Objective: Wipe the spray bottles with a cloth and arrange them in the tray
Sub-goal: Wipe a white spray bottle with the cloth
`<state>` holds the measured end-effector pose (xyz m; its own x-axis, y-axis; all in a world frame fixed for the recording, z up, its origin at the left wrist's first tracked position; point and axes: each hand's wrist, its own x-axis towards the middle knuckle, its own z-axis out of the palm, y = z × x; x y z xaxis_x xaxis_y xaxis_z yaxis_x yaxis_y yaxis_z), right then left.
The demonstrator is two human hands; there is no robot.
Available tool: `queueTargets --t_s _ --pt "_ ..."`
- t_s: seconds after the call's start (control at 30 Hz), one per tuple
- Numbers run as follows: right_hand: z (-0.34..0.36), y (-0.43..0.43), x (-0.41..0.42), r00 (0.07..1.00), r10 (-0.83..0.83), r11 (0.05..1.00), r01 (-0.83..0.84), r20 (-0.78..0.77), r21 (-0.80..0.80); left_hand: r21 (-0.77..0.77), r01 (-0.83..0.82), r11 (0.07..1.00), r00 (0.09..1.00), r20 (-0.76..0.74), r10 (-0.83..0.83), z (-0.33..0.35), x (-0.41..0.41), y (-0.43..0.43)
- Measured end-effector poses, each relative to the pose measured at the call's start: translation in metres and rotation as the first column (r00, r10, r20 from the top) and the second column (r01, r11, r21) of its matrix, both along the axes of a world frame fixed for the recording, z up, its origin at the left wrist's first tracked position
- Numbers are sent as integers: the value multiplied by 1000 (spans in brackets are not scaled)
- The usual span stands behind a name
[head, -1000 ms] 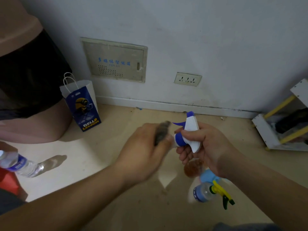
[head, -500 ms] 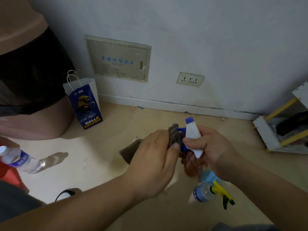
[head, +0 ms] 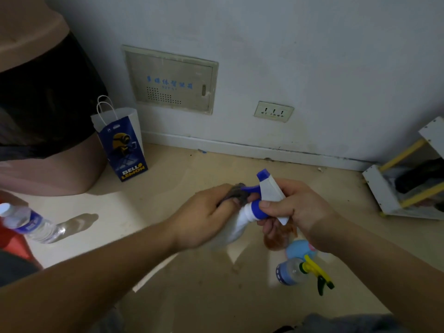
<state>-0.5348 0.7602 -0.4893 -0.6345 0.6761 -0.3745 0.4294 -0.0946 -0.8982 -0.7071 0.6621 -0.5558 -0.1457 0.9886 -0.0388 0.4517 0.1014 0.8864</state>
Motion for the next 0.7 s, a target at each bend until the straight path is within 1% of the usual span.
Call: queueTargets --t_s 0.03,0.1,0.13,0.17,0.23,0.27,0.3,0.37,0.43,0.47,0.5,0.53,0.57,0.6,0.7 --pt "1 0 1 1000 17 1000 -17 -2 16 -115 -61 992 995 73 69 -4 -9 1" --pt "2 2 4 1000 22 1000 -22 -15 19 -368 -162 915 944 211 252 -6 -15 2" --pt "3 3 5 999 30 999 -29 -20 18 -402 -169 900 929 241 282 -4 -12 2" --pt "4 4 7 999 46 999 -46 -22 22 -364 -168 916 925 262 274 1 -5 1" --pt "5 5 9 996 92 996 -91 -21 24 -173 -117 978 947 276 163 14 11 0" --pt "5 5 9 994 108 994 -108 -18 18 -90 -75 993 961 260 96 21 17 -1" --pt "4 6 9 993 119 993 -119 -15 17 -46 -42 998 972 230 51 22 18 -1" --pt "3 9 9 990 144 990 -144 -5 11 -42 -5 999 980 198 13 19 12 1" --pt "4 9 8 987 161 987 -161 -5 0 -143 -8 990 970 239 42 8 1 2" --pt "4 9 10 987 162 987 -162 -2 3 -236 -37 971 959 265 101 1 -4 2" --pt "4 11 12 989 150 989 -151 5 2 -362 -84 928 942 275 192 -8 -9 1" --pt "3 14 14 992 123 992 -123 3 -9 -493 -124 861 909 291 298 -16 -13 -2" --pt "2 17 15 996 87 996 -87 -10 -29 -591 -136 795 861 327 390 -24 -16 -6" --pt "1 21 16 998 50 997 -51 -27 -55 -642 -123 757 811 375 449 -29 -18 -10" --pt "-1 27 17 994 -77 991 68 -72 -114 -636 -137 759 666 508 546 -32 -22 -9"
